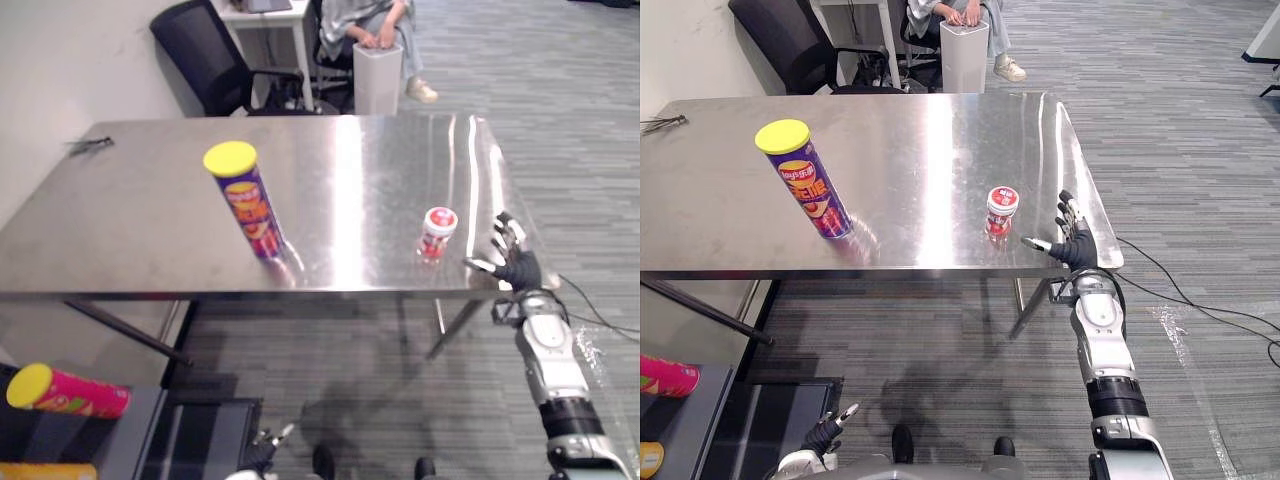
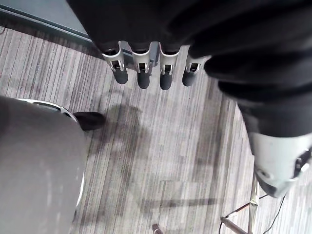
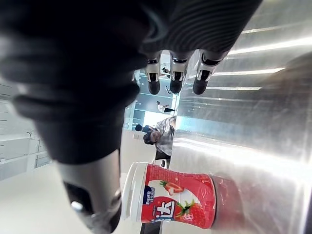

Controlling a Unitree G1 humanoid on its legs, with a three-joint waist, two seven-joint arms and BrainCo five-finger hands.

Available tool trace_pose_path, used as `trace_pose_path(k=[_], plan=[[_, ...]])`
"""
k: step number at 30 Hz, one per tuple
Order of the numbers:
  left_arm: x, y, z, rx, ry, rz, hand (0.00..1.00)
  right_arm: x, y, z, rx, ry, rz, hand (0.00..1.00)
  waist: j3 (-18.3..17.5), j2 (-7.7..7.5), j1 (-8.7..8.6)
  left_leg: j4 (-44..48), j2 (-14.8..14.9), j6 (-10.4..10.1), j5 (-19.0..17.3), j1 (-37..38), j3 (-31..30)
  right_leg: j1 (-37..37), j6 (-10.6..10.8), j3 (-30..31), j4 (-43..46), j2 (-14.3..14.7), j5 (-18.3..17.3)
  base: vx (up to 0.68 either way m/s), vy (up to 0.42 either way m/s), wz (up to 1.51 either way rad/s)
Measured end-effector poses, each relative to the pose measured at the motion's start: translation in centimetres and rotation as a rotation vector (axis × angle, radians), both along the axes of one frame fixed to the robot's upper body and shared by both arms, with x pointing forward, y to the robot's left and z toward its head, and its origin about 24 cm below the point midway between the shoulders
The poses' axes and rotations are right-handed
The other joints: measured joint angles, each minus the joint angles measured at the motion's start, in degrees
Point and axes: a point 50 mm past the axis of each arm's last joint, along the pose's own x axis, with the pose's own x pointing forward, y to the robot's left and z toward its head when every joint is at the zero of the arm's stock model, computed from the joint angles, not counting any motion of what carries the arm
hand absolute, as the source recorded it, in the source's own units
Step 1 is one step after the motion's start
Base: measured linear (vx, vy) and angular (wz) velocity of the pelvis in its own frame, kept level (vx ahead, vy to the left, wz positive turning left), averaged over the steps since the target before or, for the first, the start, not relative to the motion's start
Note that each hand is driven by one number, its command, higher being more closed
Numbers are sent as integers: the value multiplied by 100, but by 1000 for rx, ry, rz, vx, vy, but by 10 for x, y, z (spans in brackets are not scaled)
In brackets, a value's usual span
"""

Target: Put the gum and the chips on the shelf.

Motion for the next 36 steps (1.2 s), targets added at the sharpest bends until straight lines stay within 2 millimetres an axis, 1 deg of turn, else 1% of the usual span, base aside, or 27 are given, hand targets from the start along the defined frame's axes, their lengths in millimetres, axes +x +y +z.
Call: trace_pose_path(k=[3,7,11,14,19,24,33,34,36], plan=[[1,0,0,0,-1,-1,0,4,2,-2,-1,16,6,0,2,-3,25,0,0,0,0,0,-1,11,0,-8,-14,1,0,0,0,0],[2,0,0,0,-5,-2,0,10,12,-4,21,29,23,0,12,-16,65,-1,-1,-1,0,5,-5,24,0,-19,-24,3,1,0,0,0],[5,0,1,2,-15,-1,0,15,21,0,53,9,31,0,53,-36,122,-2,-1,-6,-4,45,-16,71,0,-31,-24,2,1,0,0,0],[7,0,2,3,-20,-2,0,20,27,7,73,-17,27,0,134,-36,127,-2,-1,-18,-12,87,-18,108,1,-31,-25,-1,0,-13,-1,0],[8,0,2,5,-16,2,0,21,30,8,72,-22,32,0,149,-34,138,-3,0,-22,-16,70,-30,112,2,-46,-51,-2,-1,-7,-1,0],[7,2,2,11,-10,25,0,24,39,13,63,-34,65,0,152,-36,142,-2,6,-42,-29,68,-32,133,2,-67,-85,7,-1,0,0,0],[9,2,3,16,-19,25,0,27,50,12,83,-24,88,0,219,-37,144,-4,15,-46,-31,85,-103,194,2,-146,-84,14,1,-9,-9,4],[9,2,3,17,-20,25,0,27,52,12,81,-22,95,100,240,-34,144,-4,15,-47,-31,84,-103,194,2,-145,-84,13,1,-36,-9,-1],[10,3,3,20,-20,27,0,27,55,11,76,-16,107,100,268,-34,142,-4,16,-48,-32,84,-103,192,2,-144,-85,13,1,-18,-5,0]])
